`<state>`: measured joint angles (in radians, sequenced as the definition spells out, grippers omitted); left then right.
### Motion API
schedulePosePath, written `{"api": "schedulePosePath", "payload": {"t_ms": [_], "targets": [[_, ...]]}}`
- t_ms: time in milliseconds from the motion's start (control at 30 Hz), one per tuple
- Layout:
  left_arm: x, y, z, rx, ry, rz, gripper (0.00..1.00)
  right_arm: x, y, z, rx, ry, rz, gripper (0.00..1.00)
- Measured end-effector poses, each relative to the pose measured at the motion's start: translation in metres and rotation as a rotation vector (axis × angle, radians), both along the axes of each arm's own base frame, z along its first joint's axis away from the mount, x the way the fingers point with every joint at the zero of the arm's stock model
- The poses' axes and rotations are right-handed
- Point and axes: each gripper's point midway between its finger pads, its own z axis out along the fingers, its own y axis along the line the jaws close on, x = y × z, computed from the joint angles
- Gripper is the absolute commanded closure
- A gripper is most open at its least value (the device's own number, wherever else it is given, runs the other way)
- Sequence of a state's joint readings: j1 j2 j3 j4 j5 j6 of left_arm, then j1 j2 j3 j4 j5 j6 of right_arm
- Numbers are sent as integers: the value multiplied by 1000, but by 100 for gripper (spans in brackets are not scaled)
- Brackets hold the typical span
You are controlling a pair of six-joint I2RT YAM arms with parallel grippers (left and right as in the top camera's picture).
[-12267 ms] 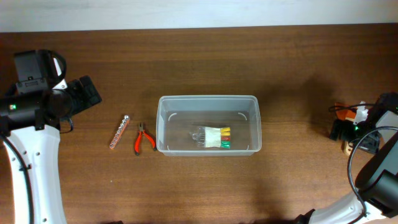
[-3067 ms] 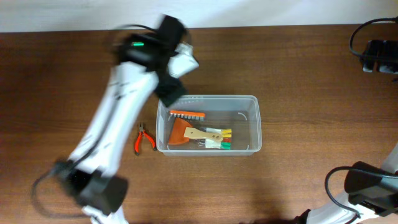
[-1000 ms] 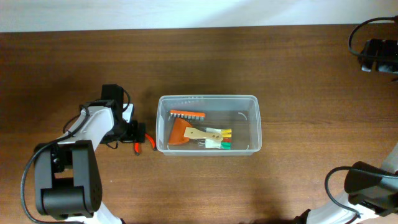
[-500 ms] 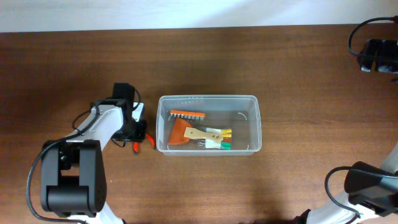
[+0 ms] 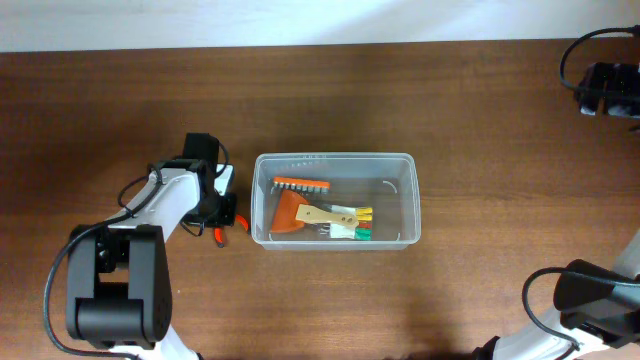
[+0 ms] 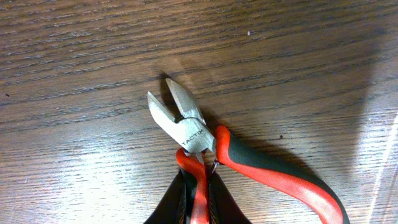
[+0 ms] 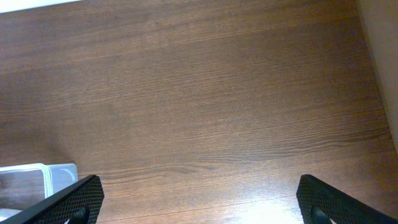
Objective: Pack container
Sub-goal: 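Lift the pliers with the left gripper and carry them over the container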
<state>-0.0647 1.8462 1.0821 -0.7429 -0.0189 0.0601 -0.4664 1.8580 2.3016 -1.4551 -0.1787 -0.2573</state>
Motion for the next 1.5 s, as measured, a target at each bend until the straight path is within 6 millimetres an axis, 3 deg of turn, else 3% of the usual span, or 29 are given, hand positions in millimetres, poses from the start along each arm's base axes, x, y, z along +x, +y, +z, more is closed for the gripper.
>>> {"api": "schedulePosePath", "payload": {"t_ms": [267, 367, 500, 633, 733, 800, 967, 1100, 1200, 1367, 1500], "targets": [[-5, 4, 4, 27, 59, 1, 98, 0, 0, 0, 0, 0, 0, 1], [6, 9, 19, 41, 43, 10, 98, 0, 0, 0, 1, 0, 0, 1], [54, 18, 72, 44, -121, 38, 98, 0, 0, 0, 0, 0, 0, 1], [92, 18, 157, 54, -360, 8, 98, 0, 0, 0, 1, 0, 0, 1], [97, -6, 207, 59, -477, -111, 98, 0, 0, 0, 0, 0, 0, 1], [89, -35, 219, 48, -492, -254, 98, 0, 0, 0, 0, 0, 0, 1], [50, -125, 205, -23, -412, -756, 98, 0, 0, 0, 0, 0, 0, 1], [30, -165, 202, -26, -415, -1086, 98, 0, 0, 0, 0, 0, 0, 1], [24, -178, 203, -12, -436, -1251, 99, 0, 0, 0, 0, 0, 0, 1], [31, -182, 198, 38, -458, -1436, 98, 0, 0, 0, 0, 0, 0, 1], [37, -188, 173, 35, -413, -1526, 98, 0, 0, 0, 0, 0, 1, 1]]}}
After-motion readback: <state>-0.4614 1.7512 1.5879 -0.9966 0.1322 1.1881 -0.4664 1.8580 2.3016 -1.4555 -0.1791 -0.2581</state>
